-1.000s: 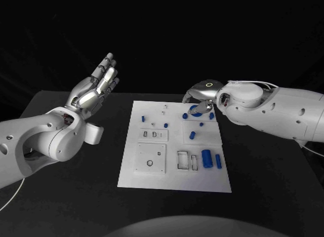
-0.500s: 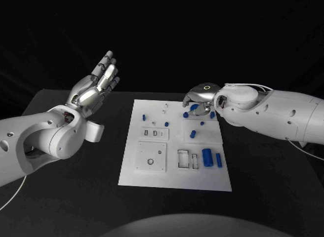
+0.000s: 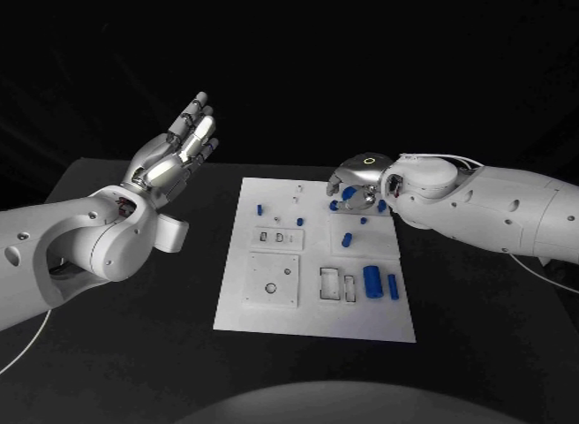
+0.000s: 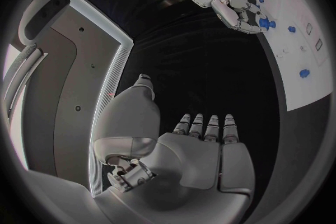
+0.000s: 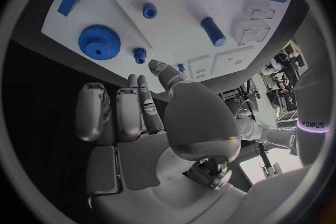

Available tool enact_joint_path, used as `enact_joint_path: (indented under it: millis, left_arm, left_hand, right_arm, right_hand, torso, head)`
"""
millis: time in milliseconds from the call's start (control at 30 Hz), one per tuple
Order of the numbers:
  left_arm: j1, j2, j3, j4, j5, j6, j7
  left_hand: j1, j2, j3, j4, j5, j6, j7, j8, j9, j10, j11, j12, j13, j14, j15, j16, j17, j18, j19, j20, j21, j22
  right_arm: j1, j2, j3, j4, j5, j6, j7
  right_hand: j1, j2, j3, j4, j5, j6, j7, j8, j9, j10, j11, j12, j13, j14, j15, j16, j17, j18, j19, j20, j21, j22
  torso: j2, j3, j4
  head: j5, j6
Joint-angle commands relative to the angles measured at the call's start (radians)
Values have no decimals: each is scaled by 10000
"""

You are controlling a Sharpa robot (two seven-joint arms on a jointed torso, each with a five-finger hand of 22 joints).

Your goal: Assemble the parts on the task board

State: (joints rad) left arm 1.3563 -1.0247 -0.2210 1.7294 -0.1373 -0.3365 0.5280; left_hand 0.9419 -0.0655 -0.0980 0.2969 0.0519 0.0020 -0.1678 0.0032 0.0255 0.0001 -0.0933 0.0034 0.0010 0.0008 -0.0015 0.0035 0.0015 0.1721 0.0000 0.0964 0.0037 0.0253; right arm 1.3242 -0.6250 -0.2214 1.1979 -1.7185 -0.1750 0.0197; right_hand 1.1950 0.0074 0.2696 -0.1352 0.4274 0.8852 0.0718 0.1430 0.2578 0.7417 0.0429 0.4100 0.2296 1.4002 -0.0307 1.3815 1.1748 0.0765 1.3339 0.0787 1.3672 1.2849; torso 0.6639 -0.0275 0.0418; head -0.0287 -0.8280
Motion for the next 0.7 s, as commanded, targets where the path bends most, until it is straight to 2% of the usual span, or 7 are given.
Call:
enact_joint_path:
  millis: [33,100,167,333,433,567,700]
  left_arm:
    - [19,-48,11,45,26,303,-44]
    - [20,-139,11,109,7,301,-76]
    - [20,-174,11,105,-24,364,-89]
    - [21,-29,11,-24,-76,430,-107]
    - [21,-23,12,2,-91,481,-132]
    - [21,7,11,6,-126,549,-188]
    - [20,-26,10,16,-154,568,-225]
  left_hand:
    - [25,116,65,6,-46,-20,82,-32,-255,-1,87,-34,-10,-8,70,-35,-15,-37,0,55,-37,-253]
    - [66,147,78,4,-46,-20,138,-32,-255,-1,122,-34,-10,-8,82,-35,-15,-49,0,60,-37,-253]
    - [114,175,85,7,-47,-20,242,-32,-255,-1,164,-34,-10,-8,110,-35,-15,-65,0,74,-37,-253]
    - [203,275,114,0,-46,-14,395,-29,-252,-1,231,-34,-10,-8,194,-35,-15,-96,0,125,-37,-253]
    - [287,314,126,-5,-47,12,537,-17,-242,-1,267,-34,-10,-8,271,-35,-15,-117,0,186,-37,-253]
    - [440,388,153,-7,-42,52,666,0,-227,-1,362,-34,-10,-8,337,-35,-15,-125,0,250,-37,-253]
    - [534,478,168,-9,-40,82,758,11,-218,-1,444,-34,-10,-8,391,-35,-15,-129,0,296,-37,-253]
  right_arm:
    - [-61,36,-1,-48,9,-25,107]
    - [-94,87,0,-102,5,-73,107]
    - [-116,130,0,-166,10,-111,113]
    - [-140,34,1,-152,6,-138,77]
    - [-145,64,2,-186,1,-114,67]
    - [-148,71,2,-199,-6,-14,39]
    - [-149,102,3,-256,-12,68,40]
  right_hand:
    - [17,-104,43,33,-86,-113,3,41,42,63,14,36,23,-48,-22,-51,9,37,-37,4,-61,11]
    - [2,-135,55,66,-230,-167,-10,67,110,26,17,30,49,-42,-17,-43,22,37,-29,2,-64,26]
    - [-3,-161,64,91,-356,-203,-7,95,174,8,19,35,78,-20,-19,-18,66,31,-8,4,-55,55]
    - [-8,-202,72,145,-582,-261,-3,151,292,-16,21,51,133,-3,-19,0,90,25,20,8,-49,94]
    - [-2,-223,75,176,-716,-309,-25,175,357,-34,21,59,167,-14,-20,-11,67,30,9,7,-70,86]
    - [50,-211,115,172,-700,-372,-55,172,391,-51,18,58,186,-32,-18,-28,37,34,-4,9,-89,77]
    - [62,-215,172,210,-503,-417,-63,201,470,-47,28,64,223,-56,-14,-49,4,25,17,13,-84,119]
  torso:
    - [8,-8,-18]
    - [14,-15,-62]
    - [-40,6,-81]
    - [-54,40,83]
    - [-36,32,54]
    - [-62,63,90]
    - [-46,76,68]
  head:
    - [58,-46]
    - [104,43]
    - [80,64]
    - [-143,46]
    - [-117,69]
    - [-143,35]
    - [-136,15]
